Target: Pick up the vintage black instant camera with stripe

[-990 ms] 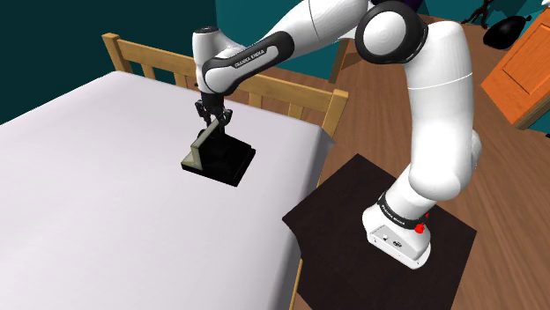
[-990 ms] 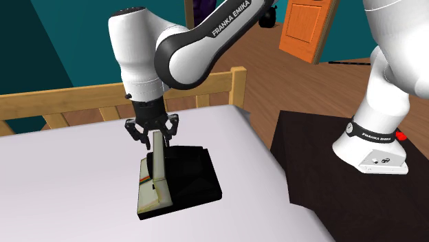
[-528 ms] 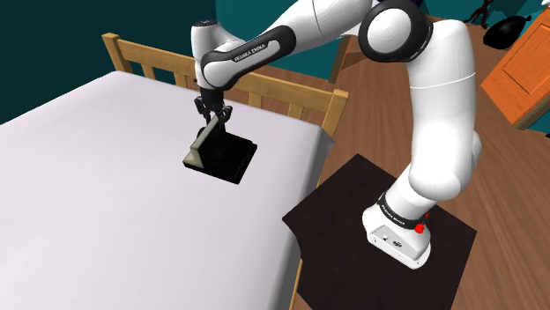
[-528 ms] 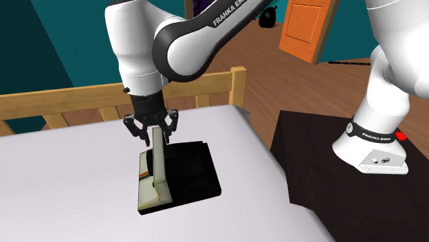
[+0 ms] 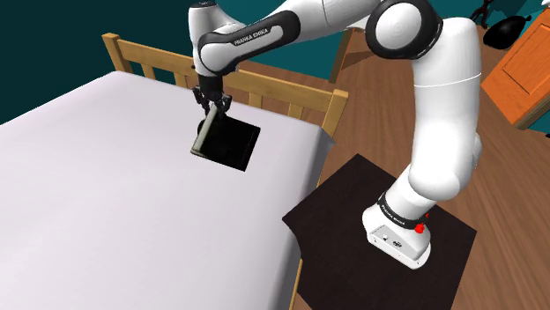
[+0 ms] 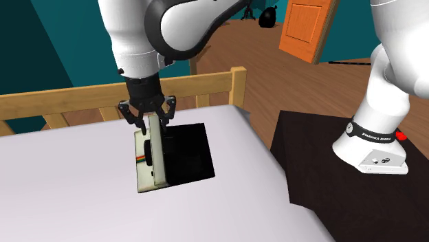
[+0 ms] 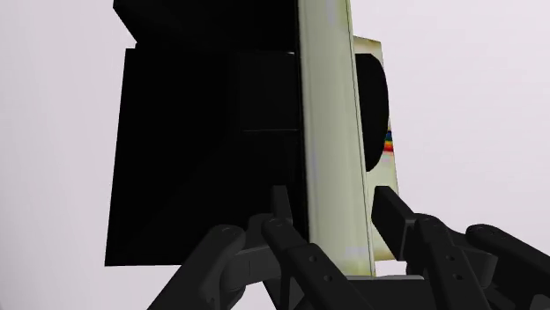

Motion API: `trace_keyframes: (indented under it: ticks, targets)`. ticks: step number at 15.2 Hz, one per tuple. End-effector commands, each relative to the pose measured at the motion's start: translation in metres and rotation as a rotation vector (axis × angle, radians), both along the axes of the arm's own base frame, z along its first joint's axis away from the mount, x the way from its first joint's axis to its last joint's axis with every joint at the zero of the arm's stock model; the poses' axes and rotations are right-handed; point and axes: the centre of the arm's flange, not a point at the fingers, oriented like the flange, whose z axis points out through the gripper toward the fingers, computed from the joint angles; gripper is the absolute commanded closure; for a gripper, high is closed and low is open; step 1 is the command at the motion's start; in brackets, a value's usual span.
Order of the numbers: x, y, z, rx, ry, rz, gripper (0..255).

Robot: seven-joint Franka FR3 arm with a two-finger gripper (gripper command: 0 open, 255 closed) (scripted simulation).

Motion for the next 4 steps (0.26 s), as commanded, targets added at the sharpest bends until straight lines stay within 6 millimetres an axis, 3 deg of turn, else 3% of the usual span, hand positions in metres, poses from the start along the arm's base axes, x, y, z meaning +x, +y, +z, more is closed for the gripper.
trace_keyframes:
  ticks: [1,4]
  targets:
    - [-0.0006,0.0004,0.0149,0.001,-0.005,0.000,255]
    - [-0.0006,0.0004,0.0210,0.001,-0.005,0.000,255]
